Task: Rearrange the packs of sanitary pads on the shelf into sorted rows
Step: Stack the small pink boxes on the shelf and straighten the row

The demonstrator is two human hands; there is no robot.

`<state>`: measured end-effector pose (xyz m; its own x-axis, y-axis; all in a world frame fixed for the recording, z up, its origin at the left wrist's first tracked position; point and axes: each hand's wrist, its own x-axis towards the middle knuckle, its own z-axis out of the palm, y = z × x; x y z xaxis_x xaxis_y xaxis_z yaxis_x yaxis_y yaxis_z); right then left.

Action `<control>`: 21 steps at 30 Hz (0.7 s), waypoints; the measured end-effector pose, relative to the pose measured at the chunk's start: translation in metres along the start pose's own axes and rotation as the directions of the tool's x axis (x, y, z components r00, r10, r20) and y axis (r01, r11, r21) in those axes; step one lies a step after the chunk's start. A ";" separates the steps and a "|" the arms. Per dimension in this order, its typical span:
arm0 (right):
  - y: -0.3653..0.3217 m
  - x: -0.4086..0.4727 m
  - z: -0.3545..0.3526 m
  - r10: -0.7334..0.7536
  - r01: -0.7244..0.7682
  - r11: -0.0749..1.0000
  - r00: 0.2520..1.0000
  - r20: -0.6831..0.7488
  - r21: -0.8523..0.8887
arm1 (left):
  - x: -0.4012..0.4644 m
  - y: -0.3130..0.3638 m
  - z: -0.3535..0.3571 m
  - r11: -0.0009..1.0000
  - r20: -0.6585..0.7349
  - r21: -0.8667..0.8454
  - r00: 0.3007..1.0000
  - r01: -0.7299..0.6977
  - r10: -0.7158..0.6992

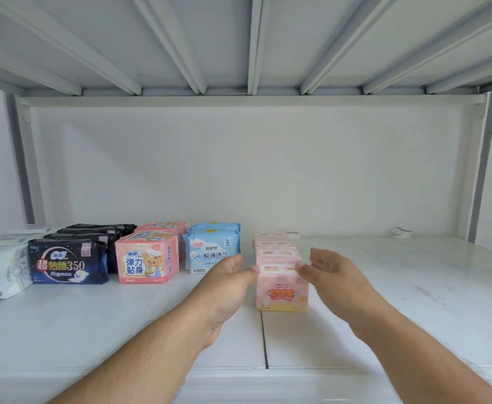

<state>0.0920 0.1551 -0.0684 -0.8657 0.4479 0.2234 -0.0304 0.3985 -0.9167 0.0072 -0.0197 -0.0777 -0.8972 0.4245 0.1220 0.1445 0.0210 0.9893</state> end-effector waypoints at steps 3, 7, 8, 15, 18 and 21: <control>-0.030 -0.005 0.009 -0.115 0.116 0.993 0.992 -0.052 0.005 | 0.001 0.013 -0.037 0.996 -0.099 -0.038 0.992 -0.087 0.082; -0.068 0.002 0.041 -0.118 0.116 0.991 0.992 0.033 0.065 | 0.004 0.030 -0.085 0.993 -0.155 0.006 0.981 -0.118 0.118; -0.075 0.006 0.051 -0.107 0.103 0.992 0.993 0.044 0.069 | 0.005 0.033 -0.094 0.992 -0.164 0.039 0.979 -0.120 0.124; -0.085 0.049 0.093 -0.087 0.112 0.942 0.992 0.094 -0.315 | 0.022 0.037 -0.134 0.786 -0.055 0.585 0.957 -0.201 0.286; -0.083 0.064 0.098 -0.060 0.122 0.850 0.989 0.137 -0.512 | 0.037 0.040 -0.140 0.546 0.071 0.806 0.953 -0.228 0.293; -0.081 0.078 0.100 -0.069 0.190 0.725 0.976 0.205 -0.662 | 0.065 0.039 -0.141 0.350 0.121 0.916 0.968 -0.193 0.219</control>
<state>-0.0225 0.0778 -0.0102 -0.9455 0.2457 0.2136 0.1440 0.9041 -0.4024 -0.1045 -0.1183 -0.0195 -0.7868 0.5248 0.3248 0.6065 0.7548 0.2497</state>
